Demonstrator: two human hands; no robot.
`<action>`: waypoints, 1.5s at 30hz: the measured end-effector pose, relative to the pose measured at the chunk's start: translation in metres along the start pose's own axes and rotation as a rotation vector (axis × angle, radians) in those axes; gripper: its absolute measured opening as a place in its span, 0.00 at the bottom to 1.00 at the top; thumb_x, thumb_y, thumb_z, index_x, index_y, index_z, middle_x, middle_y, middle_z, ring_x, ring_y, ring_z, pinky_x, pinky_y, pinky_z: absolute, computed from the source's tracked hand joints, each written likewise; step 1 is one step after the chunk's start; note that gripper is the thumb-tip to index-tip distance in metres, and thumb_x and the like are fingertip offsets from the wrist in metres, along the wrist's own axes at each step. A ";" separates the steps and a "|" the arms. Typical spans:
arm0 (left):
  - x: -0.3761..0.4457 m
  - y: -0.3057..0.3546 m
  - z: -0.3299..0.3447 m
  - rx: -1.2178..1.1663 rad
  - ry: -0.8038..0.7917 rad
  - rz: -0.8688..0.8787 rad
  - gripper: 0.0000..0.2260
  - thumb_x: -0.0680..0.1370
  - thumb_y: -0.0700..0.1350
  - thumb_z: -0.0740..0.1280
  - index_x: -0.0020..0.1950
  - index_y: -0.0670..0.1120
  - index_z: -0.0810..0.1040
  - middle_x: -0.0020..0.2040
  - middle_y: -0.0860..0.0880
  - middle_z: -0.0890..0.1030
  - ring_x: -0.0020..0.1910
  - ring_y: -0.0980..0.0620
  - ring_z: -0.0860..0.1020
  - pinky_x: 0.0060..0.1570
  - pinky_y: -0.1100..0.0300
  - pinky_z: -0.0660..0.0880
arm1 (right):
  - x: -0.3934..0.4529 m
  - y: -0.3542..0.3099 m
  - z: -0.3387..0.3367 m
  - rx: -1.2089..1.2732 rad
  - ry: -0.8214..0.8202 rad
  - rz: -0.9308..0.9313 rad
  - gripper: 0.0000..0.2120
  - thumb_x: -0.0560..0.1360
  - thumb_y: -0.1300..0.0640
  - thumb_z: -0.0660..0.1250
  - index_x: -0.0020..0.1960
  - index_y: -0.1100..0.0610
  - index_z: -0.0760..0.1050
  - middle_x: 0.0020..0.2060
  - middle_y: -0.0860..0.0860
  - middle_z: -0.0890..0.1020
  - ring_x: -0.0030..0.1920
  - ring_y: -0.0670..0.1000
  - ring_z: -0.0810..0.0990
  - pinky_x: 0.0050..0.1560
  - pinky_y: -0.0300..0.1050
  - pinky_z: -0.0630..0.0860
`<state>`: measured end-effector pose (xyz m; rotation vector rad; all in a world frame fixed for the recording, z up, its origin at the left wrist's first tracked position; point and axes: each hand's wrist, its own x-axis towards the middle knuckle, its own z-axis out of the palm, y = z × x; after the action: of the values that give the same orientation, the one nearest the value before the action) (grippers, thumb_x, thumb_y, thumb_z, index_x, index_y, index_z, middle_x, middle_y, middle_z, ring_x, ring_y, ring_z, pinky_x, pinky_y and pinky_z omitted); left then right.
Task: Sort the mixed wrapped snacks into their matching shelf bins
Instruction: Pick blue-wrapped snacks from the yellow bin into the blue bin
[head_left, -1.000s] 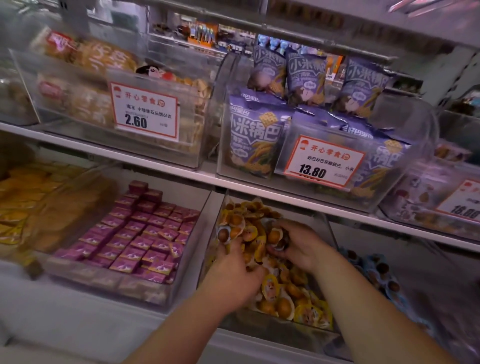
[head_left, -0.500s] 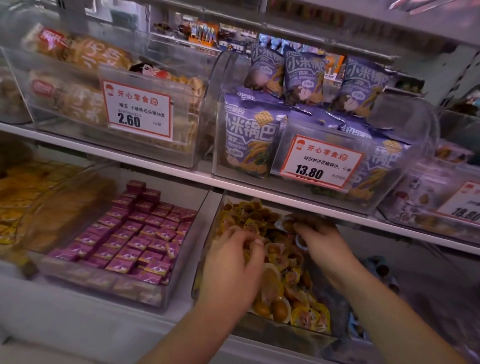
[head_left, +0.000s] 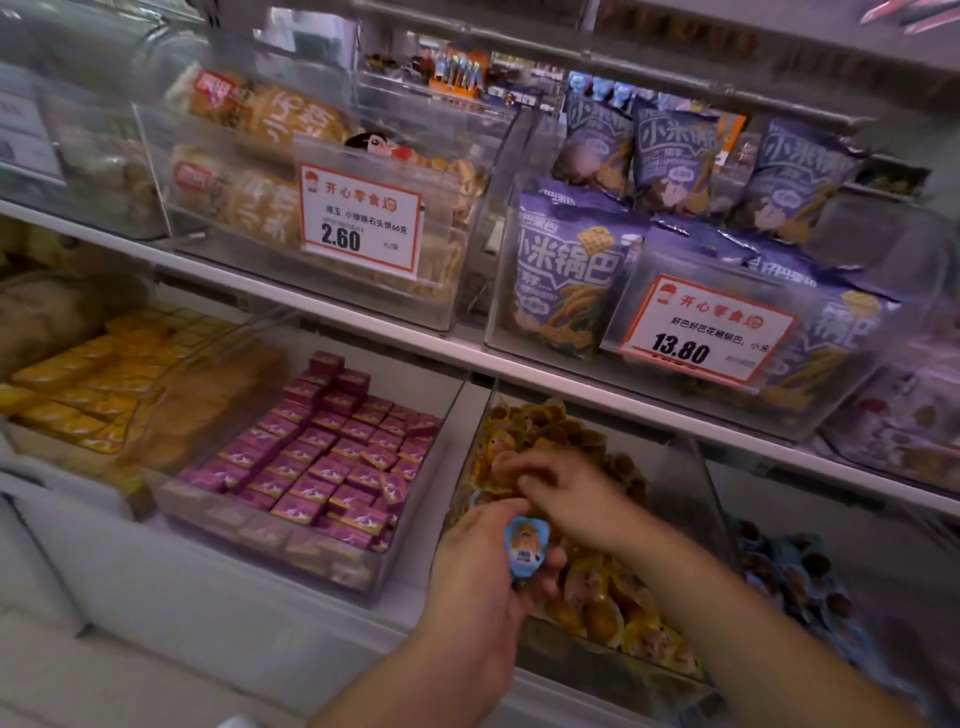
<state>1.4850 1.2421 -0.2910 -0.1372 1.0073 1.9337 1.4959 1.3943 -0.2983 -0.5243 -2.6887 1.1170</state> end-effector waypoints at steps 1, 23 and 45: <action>0.000 0.002 -0.002 0.016 0.009 0.025 0.07 0.80 0.41 0.65 0.53 0.39 0.80 0.33 0.43 0.81 0.27 0.48 0.78 0.22 0.62 0.71 | 0.012 0.007 0.009 -0.271 -0.134 -0.051 0.12 0.80 0.62 0.63 0.61 0.55 0.80 0.61 0.53 0.80 0.62 0.52 0.76 0.64 0.49 0.73; 0.008 0.022 -0.020 0.151 -0.025 0.222 0.09 0.79 0.38 0.65 0.46 0.42 0.85 0.42 0.38 0.84 0.31 0.45 0.81 0.25 0.58 0.74 | -0.010 0.014 0.000 -0.858 -0.104 0.084 0.19 0.75 0.43 0.61 0.64 0.44 0.76 0.59 0.50 0.77 0.61 0.56 0.70 0.59 0.57 0.66; 0.015 0.029 -0.017 0.280 0.055 0.466 0.10 0.79 0.36 0.64 0.48 0.47 0.83 0.46 0.43 0.83 0.36 0.45 0.84 0.27 0.59 0.75 | -0.035 -0.014 -0.012 -0.202 0.352 0.092 0.04 0.77 0.53 0.68 0.47 0.52 0.81 0.43 0.48 0.85 0.42 0.47 0.82 0.44 0.45 0.79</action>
<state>1.4491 1.2335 -0.2915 0.2237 1.4309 2.1800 1.5288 1.3794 -0.2811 -0.8020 -2.4962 0.6960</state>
